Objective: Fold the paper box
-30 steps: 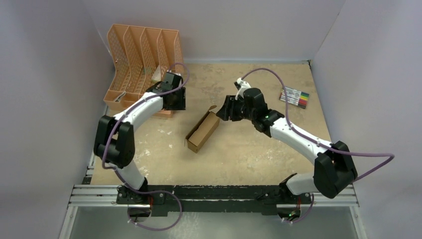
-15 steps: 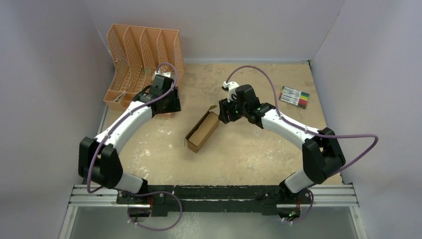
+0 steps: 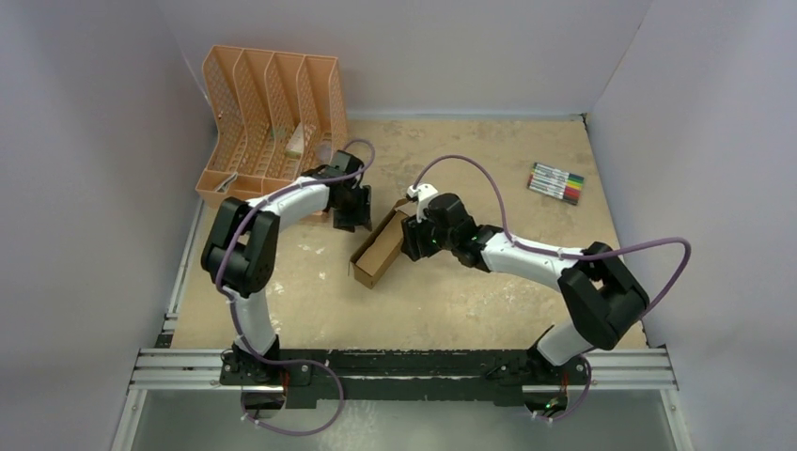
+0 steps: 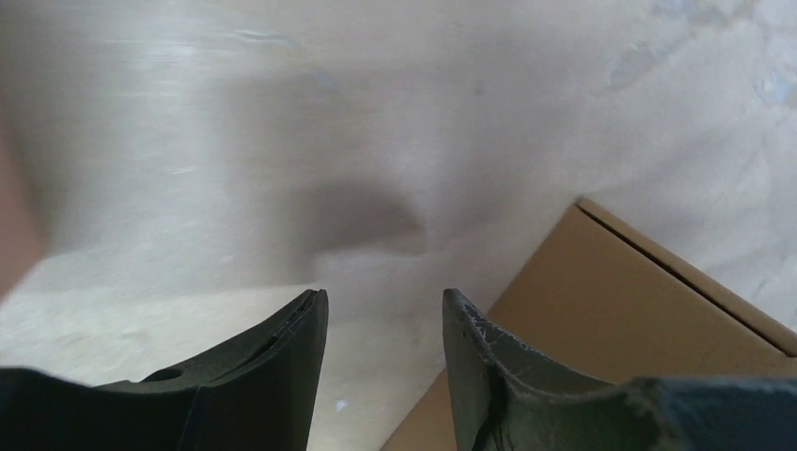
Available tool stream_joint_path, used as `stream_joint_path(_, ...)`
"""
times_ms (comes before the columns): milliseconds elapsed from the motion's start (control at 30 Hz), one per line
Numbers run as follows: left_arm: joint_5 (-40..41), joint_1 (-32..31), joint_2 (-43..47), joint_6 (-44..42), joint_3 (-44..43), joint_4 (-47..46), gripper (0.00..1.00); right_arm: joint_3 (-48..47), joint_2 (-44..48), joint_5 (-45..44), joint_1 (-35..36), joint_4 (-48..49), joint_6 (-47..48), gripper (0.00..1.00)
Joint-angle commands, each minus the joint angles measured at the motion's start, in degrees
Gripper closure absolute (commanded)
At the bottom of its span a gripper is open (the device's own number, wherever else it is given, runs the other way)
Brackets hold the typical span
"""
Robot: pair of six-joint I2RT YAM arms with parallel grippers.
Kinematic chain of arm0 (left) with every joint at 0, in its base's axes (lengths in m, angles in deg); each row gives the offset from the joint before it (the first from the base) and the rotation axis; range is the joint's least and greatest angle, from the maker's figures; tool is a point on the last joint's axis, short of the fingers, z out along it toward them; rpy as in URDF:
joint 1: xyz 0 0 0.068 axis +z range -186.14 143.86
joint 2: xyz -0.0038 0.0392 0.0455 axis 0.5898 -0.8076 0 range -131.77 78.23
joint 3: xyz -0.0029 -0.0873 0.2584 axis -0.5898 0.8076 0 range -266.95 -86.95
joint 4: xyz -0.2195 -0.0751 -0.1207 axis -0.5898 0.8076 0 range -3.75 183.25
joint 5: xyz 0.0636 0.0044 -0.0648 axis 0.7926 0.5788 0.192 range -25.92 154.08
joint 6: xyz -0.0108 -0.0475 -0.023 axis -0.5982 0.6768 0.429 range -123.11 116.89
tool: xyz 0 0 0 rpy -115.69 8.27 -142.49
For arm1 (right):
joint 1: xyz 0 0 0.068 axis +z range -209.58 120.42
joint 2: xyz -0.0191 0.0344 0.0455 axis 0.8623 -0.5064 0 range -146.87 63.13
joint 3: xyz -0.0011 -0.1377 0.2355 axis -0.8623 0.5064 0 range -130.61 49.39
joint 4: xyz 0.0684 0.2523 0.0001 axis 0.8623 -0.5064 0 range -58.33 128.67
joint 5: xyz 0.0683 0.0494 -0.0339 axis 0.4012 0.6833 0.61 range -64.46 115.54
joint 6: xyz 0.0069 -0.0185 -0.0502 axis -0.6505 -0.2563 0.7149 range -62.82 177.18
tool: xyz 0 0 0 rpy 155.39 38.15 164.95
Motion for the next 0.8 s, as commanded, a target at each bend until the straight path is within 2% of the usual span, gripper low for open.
stream_joint_path(0, -5.97, -3.64, -2.35, -2.53, -3.69, -2.68, 0.53, 0.16, -0.97, -5.03, 2.91, 10.26, -4.99, 0.45)
stream_joint_path(200, -10.06, -8.21, -7.94, -7.22, -9.90, -0.17, 0.54, -0.08, -3.11, -11.67, 6.60, 15.44, -11.35, 0.46)
stream_joint_path(533, -16.09, -10.44, -13.10, -13.13, -14.87, 2.50, 0.54, -0.90, -1.16, -22.67, 9.08, 9.00, -21.22, 0.45)
stream_joint_path(633, -14.50, -10.43, -13.80, -15.92, -16.17, 4.44, 0.53, -1.91, -1.33, -23.80, 9.42, 7.23, -22.04, 0.45)
stream_joint_path(767, -7.34, -9.10, -13.34, -16.65, -17.86, 5.99, 0.50, -2.85, -1.45, -24.22, 9.52, 4.03, -22.45, 0.44)
